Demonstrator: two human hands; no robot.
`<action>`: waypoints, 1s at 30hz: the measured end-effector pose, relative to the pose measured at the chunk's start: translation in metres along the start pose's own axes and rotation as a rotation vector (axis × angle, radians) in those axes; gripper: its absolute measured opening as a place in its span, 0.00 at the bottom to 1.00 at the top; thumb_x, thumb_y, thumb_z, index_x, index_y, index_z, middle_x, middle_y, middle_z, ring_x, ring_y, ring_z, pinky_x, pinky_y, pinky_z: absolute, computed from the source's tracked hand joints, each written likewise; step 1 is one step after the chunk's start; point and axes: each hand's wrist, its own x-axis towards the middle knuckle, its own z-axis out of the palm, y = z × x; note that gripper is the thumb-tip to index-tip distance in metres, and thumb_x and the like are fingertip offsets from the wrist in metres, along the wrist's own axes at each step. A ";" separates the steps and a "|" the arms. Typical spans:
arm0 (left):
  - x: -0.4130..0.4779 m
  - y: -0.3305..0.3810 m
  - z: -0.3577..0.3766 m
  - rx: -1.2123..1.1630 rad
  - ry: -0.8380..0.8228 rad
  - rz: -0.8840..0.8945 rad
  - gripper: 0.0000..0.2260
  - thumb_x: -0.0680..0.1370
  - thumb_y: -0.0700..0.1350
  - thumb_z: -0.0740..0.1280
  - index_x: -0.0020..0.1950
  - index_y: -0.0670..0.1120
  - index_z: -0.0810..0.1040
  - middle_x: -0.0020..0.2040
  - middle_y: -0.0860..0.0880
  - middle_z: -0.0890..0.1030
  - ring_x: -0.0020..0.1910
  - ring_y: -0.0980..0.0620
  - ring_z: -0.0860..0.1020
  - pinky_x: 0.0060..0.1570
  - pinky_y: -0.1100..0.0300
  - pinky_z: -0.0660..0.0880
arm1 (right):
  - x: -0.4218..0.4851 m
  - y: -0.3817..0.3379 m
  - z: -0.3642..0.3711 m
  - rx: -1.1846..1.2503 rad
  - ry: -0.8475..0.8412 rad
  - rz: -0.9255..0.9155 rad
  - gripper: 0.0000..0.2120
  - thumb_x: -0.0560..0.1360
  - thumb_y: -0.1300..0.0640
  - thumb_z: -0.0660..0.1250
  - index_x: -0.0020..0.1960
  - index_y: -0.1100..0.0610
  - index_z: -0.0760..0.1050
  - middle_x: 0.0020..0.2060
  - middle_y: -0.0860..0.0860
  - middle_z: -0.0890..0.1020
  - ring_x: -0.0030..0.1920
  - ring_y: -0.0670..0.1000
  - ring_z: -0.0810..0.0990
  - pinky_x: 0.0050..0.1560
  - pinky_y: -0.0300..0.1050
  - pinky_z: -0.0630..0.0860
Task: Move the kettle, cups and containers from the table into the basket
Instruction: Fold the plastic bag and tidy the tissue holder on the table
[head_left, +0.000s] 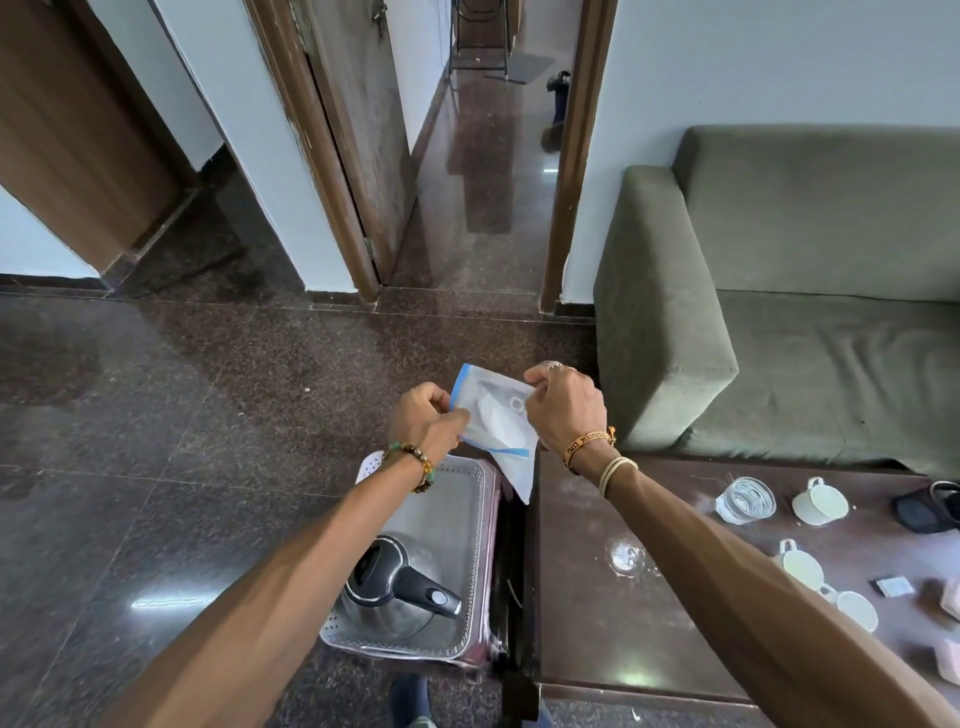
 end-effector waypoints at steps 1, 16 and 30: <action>-0.001 0.000 0.001 0.064 0.021 0.034 0.05 0.62 0.45 0.68 0.34 0.47 0.75 0.26 0.51 0.81 0.25 0.53 0.81 0.26 0.58 0.77 | 0.000 0.002 0.000 -0.036 0.015 -0.014 0.17 0.73 0.62 0.61 0.57 0.49 0.80 0.53 0.49 0.84 0.51 0.55 0.82 0.50 0.46 0.77; -0.010 0.005 0.020 0.019 0.027 0.135 0.06 0.64 0.50 0.69 0.36 0.51 0.74 0.31 0.52 0.81 0.31 0.51 0.82 0.30 0.56 0.78 | -0.014 0.003 0.005 -0.235 0.144 -0.459 0.14 0.65 0.73 0.68 0.46 0.59 0.82 0.45 0.56 0.81 0.44 0.61 0.78 0.43 0.53 0.76; -0.024 -0.003 0.030 -0.041 0.071 0.334 0.06 0.69 0.50 0.70 0.38 0.52 0.74 0.31 0.53 0.80 0.30 0.56 0.80 0.31 0.64 0.75 | -0.008 0.001 0.032 -0.050 -0.370 0.112 0.14 0.71 0.50 0.74 0.47 0.60 0.77 0.45 0.56 0.83 0.46 0.54 0.80 0.43 0.46 0.74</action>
